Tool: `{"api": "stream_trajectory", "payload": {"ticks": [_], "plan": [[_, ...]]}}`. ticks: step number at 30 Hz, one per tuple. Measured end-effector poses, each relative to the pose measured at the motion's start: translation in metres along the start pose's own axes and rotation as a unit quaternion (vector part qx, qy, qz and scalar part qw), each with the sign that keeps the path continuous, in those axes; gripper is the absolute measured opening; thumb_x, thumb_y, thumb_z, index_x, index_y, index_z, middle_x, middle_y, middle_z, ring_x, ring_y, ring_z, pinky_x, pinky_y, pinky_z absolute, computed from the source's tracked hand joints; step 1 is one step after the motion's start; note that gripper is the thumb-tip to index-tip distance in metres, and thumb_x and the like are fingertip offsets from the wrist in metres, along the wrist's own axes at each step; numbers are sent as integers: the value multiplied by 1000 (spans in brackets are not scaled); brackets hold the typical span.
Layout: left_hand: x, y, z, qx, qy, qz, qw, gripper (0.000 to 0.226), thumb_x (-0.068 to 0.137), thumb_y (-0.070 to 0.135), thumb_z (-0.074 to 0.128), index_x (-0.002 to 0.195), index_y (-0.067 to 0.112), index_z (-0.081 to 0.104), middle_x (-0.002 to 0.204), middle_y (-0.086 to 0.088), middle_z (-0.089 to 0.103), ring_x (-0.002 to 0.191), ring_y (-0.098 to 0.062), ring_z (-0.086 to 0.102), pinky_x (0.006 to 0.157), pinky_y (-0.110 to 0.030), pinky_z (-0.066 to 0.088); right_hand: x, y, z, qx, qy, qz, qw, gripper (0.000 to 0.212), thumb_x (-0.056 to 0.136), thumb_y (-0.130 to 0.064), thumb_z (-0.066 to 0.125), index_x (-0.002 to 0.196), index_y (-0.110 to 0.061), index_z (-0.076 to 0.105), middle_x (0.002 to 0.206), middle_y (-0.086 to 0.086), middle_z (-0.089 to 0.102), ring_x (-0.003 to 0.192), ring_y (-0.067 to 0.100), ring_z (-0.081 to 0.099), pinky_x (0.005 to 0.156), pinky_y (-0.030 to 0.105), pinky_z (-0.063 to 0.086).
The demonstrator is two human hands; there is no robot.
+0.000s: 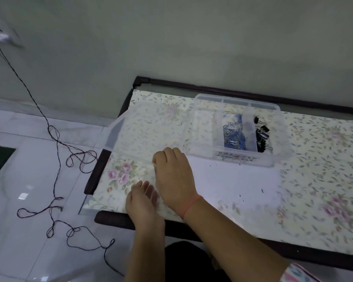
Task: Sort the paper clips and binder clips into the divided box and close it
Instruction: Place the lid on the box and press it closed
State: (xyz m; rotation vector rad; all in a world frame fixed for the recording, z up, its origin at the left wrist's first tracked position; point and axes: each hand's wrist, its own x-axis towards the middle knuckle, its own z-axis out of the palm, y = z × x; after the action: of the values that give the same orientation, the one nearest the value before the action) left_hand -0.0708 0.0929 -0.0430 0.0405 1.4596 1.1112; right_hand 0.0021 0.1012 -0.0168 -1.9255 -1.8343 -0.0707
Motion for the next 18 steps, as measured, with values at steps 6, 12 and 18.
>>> {"api": "stream_trajectory", "payload": {"ticks": [6,12,18], "plan": [[-15,15,-12,47,-68,12,997,33,97,23,46,125,9,54,118,-4,58,110,-19,57,91,-33,49,2,-10,-141,388,-13,179,904,18,88,-4,54,80,-19,61,82,-5,62,75,9,55,70,17,45],[-30,14,-9,36,-154,-91,983,23,92,7,35,94,8,58,119,-16,53,97,-30,56,86,-38,46,-47,81,-198,711,51,339,614,7,85,-2,59,84,1,66,77,7,67,72,14,65,70,25,56],[-46,-7,11,183,-185,61,964,20,96,11,46,110,10,61,106,-8,60,88,-21,61,74,-30,55,-118,157,-161,557,169,487,651,12,88,-6,60,91,-5,71,97,13,68,89,22,62,67,24,57]]}}
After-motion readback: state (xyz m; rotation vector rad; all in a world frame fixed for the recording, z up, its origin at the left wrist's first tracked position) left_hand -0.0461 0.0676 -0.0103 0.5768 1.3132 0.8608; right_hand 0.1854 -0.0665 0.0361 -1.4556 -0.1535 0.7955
